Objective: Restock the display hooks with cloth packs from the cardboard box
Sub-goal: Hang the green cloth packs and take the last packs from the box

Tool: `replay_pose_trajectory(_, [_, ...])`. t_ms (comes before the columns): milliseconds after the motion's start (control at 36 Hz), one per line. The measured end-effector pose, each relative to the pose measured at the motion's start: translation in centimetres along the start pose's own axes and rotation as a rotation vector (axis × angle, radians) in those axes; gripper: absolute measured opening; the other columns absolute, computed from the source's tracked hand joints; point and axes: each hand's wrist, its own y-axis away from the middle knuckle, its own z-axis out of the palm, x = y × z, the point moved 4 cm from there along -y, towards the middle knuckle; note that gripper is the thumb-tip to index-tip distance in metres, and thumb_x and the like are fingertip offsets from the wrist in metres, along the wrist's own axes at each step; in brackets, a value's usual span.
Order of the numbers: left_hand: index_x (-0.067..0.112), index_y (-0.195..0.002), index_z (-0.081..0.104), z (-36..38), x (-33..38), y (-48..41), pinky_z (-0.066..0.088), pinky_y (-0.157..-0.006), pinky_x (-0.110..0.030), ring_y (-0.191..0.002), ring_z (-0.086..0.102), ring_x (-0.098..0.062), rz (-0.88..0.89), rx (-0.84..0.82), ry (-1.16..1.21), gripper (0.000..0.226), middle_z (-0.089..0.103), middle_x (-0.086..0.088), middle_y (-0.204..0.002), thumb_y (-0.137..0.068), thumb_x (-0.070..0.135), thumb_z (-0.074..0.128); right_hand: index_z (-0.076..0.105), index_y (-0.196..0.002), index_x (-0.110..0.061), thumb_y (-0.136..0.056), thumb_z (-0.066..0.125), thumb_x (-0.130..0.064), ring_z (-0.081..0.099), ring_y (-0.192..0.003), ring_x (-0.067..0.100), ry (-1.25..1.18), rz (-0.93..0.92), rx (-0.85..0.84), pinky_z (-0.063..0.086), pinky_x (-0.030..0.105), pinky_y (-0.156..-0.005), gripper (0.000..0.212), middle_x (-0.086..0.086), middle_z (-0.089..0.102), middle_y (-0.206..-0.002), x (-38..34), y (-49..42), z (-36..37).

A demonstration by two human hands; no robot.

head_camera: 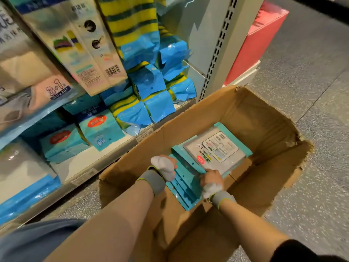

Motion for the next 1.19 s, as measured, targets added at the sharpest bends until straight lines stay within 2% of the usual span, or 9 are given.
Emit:
replay_pose_trajectory(222, [0.017,-0.144,0.032,-0.9,2.9,0.2,0.038,-0.107,-0.038,-0.134,0.038,-0.032,0.296,0.177,-0.082,0.06,0.033,-0.012,-0.149,-0.09,0.007,0.057,0.074,-0.083,-0.021,-0.082,0.064,-0.027,0.061,-0.097,0.024,-0.532,0.092,0.084,0.051,0.028,-0.082,0.012,0.006,0.067,-0.105,1.2,2.0,-7.2])
replay_pose_trajectory(333, [0.03,-0.145,0.026,-1.1,4.4,1.6,0.015,-0.118,-0.042,-0.144,0.016,-0.024,0.547,0.216,-0.254,0.078,0.018,-0.004,-0.155,-0.081,0.016,0.069,0.072,-0.099,-0.008,-0.087,0.057,-0.013,0.055,-0.111,0.033,-0.423,-0.022,0.199,0.046,0.032,-0.09,0.02,0.02,0.06,-0.119,0.2,4.9,-11.2])
replay_pose_trajectory(528, [0.015,-0.092,0.057,-2.2,6.3,3.8,0.029,-0.107,-0.034,-0.132,0.034,-0.027,0.75,0.309,-0.376,0.028,0.038,-0.004,-0.14,-0.072,0.015,0.077,0.059,-0.034,-0.023,-0.058,0.045,-0.033,0.049,-0.071,0.032,-0.655,0.025,0.444,0.043,0.039,-0.072,0.03,0.007,0.05,-0.052,-0.8,8.3,-14.2])
replay_pose_trajectory(639, [0.024,-0.074,0.044,-3.5,7.0,5.5,0.046,-0.085,-0.037,-0.104,0.054,-0.026,0.711,0.345,-0.486,0.031,0.056,-0.005,-0.109,-0.077,0.031,0.073,0.06,-0.048,-0.019,-0.066,0.036,-0.035,0.051,-0.092,0.023,-0.882,-0.019,0.733,0.037,0.036,-0.088,0.034,-0.009,0.057,-0.068,-0.4,9.4,-14.7])
replay_pose_trajectory(722, [0.022,-0.089,0.049,-4.6,6.4,6.2,0.043,-0.07,-0.032,-0.098,0.058,-0.027,0.6,0.45,-0.5,0.026,0.059,-0.005,-0.103,-0.083,0.04,0.066,0.067,-0.097,-0.003,-0.081,0.036,-0.03,0.05,-0.112,0.033,-0.977,0.26,0.9,0.035,0.038,-0.094,0.043,0.014,0.058,-0.114,1.4,8.3,-14.3])
replay_pose_trajectory(806, [0.016,-0.105,0.053,-5.7,5.5,6.0,0.041,-0.073,-0.032,-0.103,0.058,-0.03,0.514,0.459,-0.408,0.029,0.06,-0.01,-0.114,-0.085,0.034,0.064,0.054,-0.123,0.002,-0.098,0.032,-0.018,0.048,-0.123,0.035,-0.771,0.415,0.603,0.037,0.036,-0.101,0.039,0.02,0.051,-0.133,2.3,6.2,-12.1])
replay_pose_trajectory(1000, [0.009,-0.123,0.054,-6.2,4.5,5.3,0.049,-0.087,-0.035,-0.111,0.058,-0.029,0.434,0.319,-0.483,0.047,0.058,-0.012,-0.124,-0.08,0.016,0.07,0.038,-0.143,-0.015,-0.1,0.031,-0.041,0.038,-0.136,0.022,0.196,0.005,-0.258,0.033,0.032,-0.11,0.051,0.002,0.035,-0.151,-1.4,4.4,-4.2])
replay_pose_trajectory(1111, [0.01,-0.117,0.061,-6.7,3.8,4.7,0.05,-0.088,-0.037,-0.11,0.058,-0.029,0.435,0.372,-0.572,0.033,0.06,-0.012,-0.121,-0.084,0.01,0.062,0.067,-0.073,-0.003,-0.057,0.081,-0.025,0.06,-0.066,0.021,0.012,-0.136,0.138,0.046,0.025,-0.061,0.031,0.017,0.065,-0.086,-1.8,-0.2,1.3])
replay_pose_trajectory(1195, [0.018,-0.123,0.059,-7.2,3.8,4.6,0.046,-0.091,-0.035,-0.117,0.054,-0.029,0.461,0.424,-0.618,0.036,0.059,-0.009,-0.126,-0.086,0.019,0.06,0.053,-0.071,-0.005,-0.035,0.064,-0.027,0.056,-0.061,0.025,-0.144,-0.162,0.161,0.033,0.027,-0.05,0.043,0.013,0.062,-0.077,-1.1,-4.2,5.8])
